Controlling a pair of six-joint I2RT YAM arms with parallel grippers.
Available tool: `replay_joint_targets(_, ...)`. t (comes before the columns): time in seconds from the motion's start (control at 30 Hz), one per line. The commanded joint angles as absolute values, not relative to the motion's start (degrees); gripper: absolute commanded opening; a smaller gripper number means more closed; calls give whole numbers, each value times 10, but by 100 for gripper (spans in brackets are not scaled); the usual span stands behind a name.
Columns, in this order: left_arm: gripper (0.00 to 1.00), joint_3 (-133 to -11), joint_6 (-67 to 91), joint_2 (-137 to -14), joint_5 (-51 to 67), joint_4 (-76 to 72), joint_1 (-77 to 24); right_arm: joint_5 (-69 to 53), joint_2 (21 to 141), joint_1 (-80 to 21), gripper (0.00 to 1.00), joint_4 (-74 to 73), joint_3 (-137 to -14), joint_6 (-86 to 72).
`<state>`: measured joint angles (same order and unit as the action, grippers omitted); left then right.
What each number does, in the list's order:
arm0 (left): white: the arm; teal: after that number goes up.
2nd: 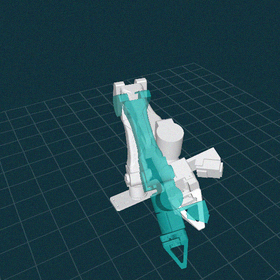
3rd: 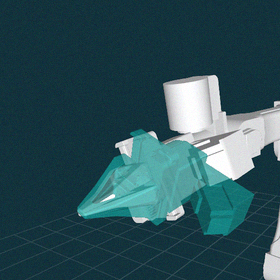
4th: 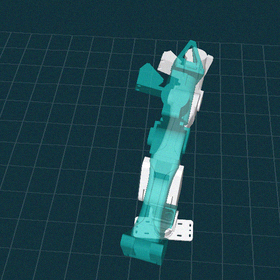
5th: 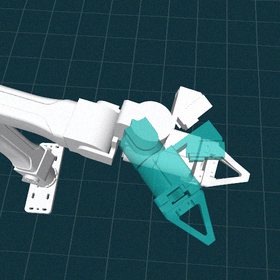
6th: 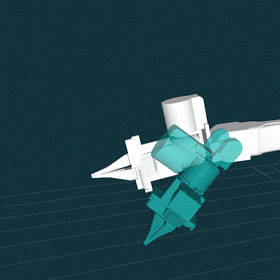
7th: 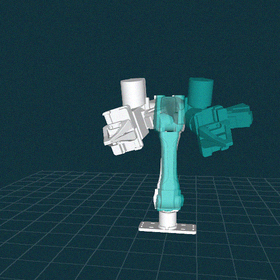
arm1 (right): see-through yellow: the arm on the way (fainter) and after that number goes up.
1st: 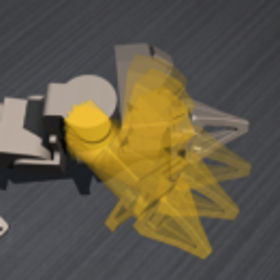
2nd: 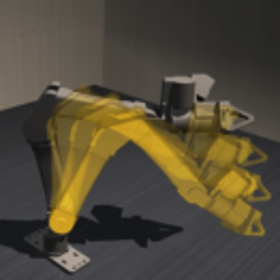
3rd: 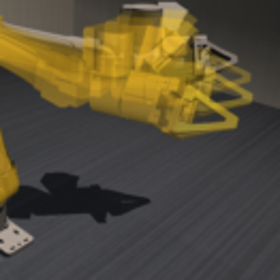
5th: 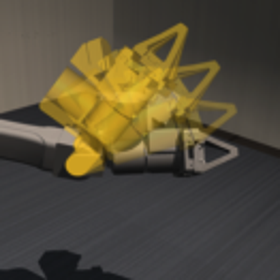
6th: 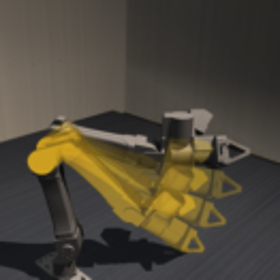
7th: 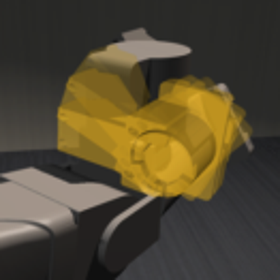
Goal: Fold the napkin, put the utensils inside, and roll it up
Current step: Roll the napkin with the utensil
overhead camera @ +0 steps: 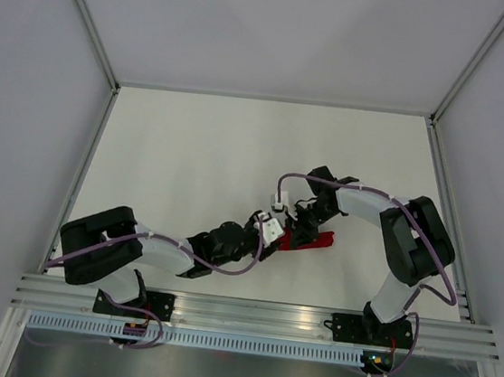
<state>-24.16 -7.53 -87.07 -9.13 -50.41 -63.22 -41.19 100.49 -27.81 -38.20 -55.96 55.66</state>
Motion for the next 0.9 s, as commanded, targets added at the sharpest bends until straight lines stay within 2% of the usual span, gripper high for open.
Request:
replay_joint_targets(0.0,65,-288,-183,-896,-104,-458,-657,-394,1068,-271,0,-453,-561,600)
replay_joint_targets(0.2,67,-343,-250,-960,-77,-381,-679,-397,1106,-258,0,-484,-598,613)
replay_joint_targets(0.43,76,-360,-299,-1015,-94,-375,-679,-396,1137,-250,1,-515,-626,628)
replay_joint_targets(0.57,76,-375,-311,-1039,-99,-344,-679,-396,1146,-245,0,-524,-634,636)
replay_joint_targets(0.63,72,-381,-309,-1047,-92,-321,-679,-398,1151,-243,0,-532,-639,642)
replay_joint_targets(0.73,57,-402,-295,-1059,-72,-260,-678,-404,1155,-240,0,-544,-648,650)
replay_joint_targets(0.77,45,-407,-289,-1062,-66,-248,-677,-406,1155,-239,0,-547,-650,653)
replay_joint_targets(0.87,30,-420,-267,-1072,-44,-213,-676,-411,1158,-236,1,-558,-659,658)
